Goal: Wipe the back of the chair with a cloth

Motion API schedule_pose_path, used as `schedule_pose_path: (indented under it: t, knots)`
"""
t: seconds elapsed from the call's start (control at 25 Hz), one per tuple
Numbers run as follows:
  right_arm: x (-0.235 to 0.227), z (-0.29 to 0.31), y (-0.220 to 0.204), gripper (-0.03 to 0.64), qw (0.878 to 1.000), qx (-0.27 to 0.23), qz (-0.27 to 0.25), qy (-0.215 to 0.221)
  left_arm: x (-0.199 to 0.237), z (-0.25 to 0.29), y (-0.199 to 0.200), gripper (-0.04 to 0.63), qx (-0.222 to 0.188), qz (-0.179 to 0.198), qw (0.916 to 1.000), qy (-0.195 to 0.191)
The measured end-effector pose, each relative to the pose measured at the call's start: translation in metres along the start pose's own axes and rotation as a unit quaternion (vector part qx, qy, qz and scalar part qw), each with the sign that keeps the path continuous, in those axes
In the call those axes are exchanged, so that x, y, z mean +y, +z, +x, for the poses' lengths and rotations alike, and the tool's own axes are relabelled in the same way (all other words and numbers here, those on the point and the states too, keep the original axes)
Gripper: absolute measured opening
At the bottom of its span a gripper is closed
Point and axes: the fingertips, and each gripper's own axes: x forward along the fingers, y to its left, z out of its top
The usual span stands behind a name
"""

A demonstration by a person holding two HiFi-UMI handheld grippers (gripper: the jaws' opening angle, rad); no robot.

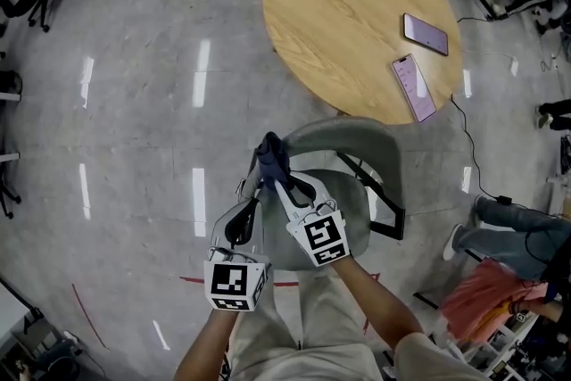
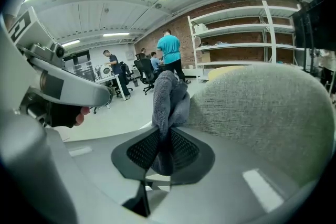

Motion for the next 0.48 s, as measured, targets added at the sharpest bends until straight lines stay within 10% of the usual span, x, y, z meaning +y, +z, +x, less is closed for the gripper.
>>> schedule_pose_path:
  t: [0.48]
  knots:
    - [-0.043,-0.004,0.004,0.075,1.000,-0.005,0.018,-0.020,-0.028,0.029,0.008,0.000,0.009,0.008,0.9999,-0.010]
